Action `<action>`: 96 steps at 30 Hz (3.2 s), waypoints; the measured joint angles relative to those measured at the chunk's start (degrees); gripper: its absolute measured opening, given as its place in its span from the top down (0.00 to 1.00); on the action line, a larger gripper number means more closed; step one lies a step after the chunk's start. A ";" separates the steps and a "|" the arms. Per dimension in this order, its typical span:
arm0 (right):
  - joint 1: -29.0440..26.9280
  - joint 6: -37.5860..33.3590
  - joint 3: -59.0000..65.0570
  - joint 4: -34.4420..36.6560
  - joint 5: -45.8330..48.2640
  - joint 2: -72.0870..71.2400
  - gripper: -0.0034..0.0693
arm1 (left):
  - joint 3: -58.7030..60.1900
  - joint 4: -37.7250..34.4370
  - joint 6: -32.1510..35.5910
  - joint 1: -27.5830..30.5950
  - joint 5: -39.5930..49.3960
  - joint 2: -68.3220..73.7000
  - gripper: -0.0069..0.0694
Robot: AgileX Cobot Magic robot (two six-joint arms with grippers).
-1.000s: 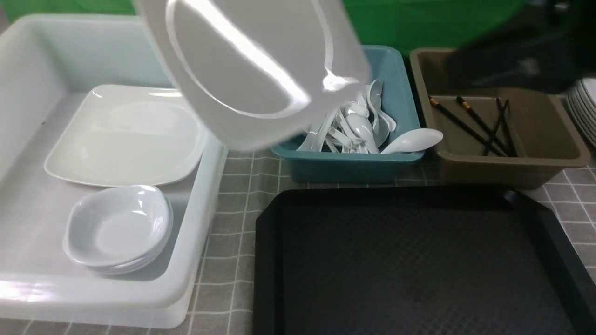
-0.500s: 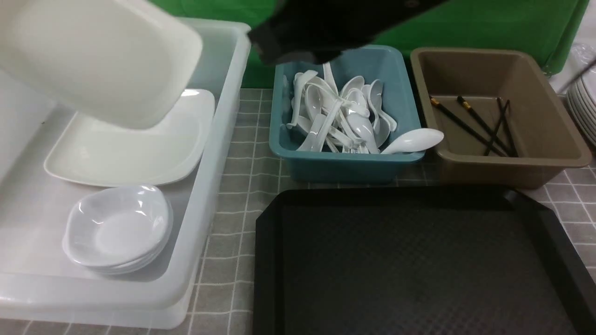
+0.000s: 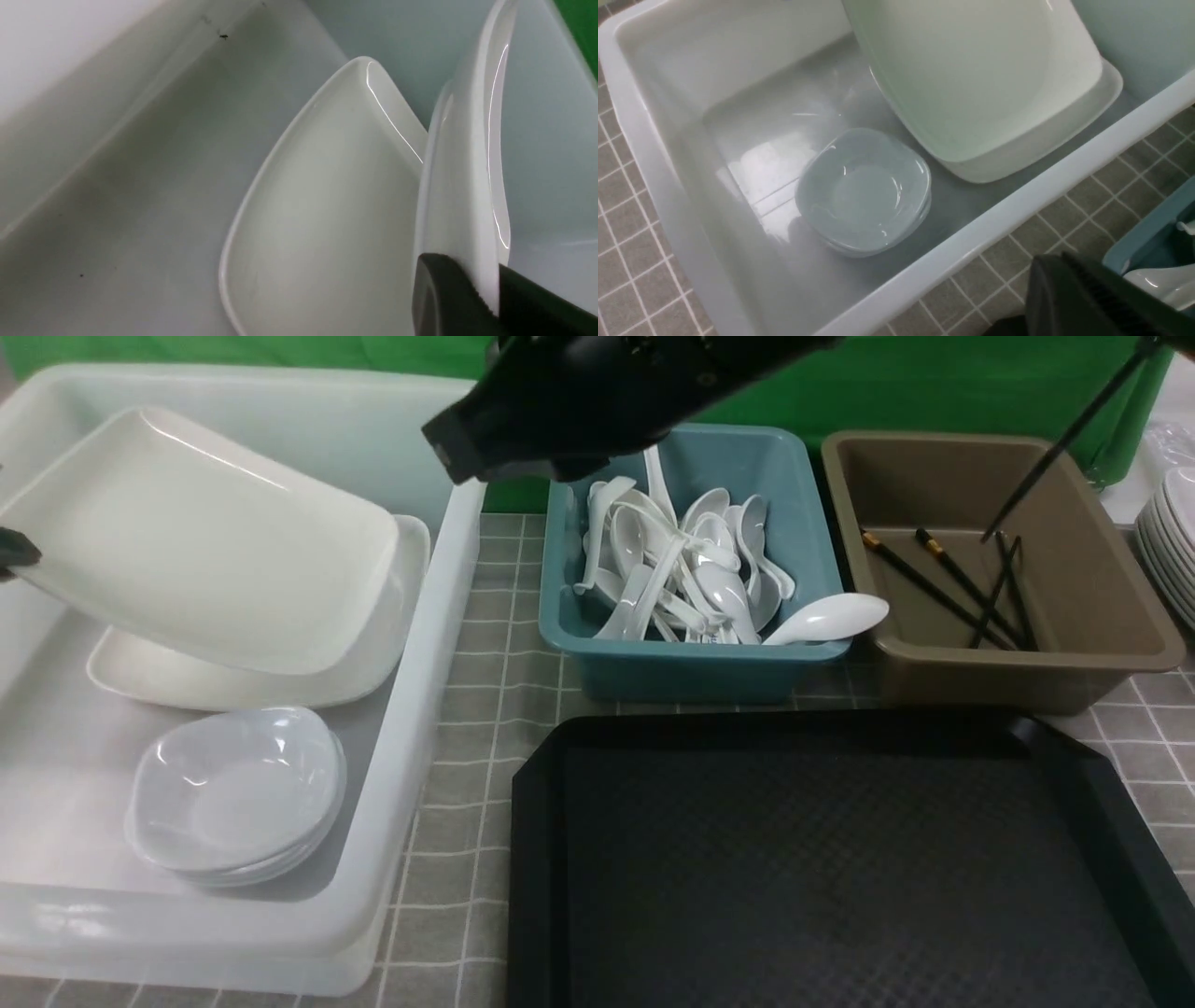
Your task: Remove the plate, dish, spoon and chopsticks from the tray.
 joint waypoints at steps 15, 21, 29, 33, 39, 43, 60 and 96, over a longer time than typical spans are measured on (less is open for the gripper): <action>0.05 0.79 0.00 0.24 -3.93 0.00 0.92 | 0.00 -5.66 5.50 -2.16 -1.99 6.44 0.87; 0.05 2.05 0.00 0.36 -3.95 0.00 0.91 | 0.00 -2.15 5.54 -2.38 -2.69 7.12 0.78; 0.05 2.92 0.00 0.41 -0.40 0.00 0.91 | 0.00 1.81 5.54 -2.38 -5.42 7.12 0.48; 0.05 4.08 0.00 0.15 4.05 0.00 0.91 | 0.00 3.18 5.45 -2.38 -6.21 7.12 0.37; 0.05 4.74 -0.08 -1.46 9.60 -0.31 0.91 | -0.23 3.82 5.52 -2.42 -2.23 6.44 0.37; 0.05 6.03 -0.48 -6.31 11.15 -2.66 0.91 | -3.51 4.28 6.13 -4.63 4.48 3.07 0.59; 0.05 16.46 6.81 -24.94 12.49 -32.41 0.92 | -12.77 34.40 0.38 -46.73 14.42 -31.33 0.91; 0.05 24.10 75.58 -32.19 -29.15 -100.13 0.85 | 32.39 39.86 -12.22 -54.91 -17.62 -59.55 0.91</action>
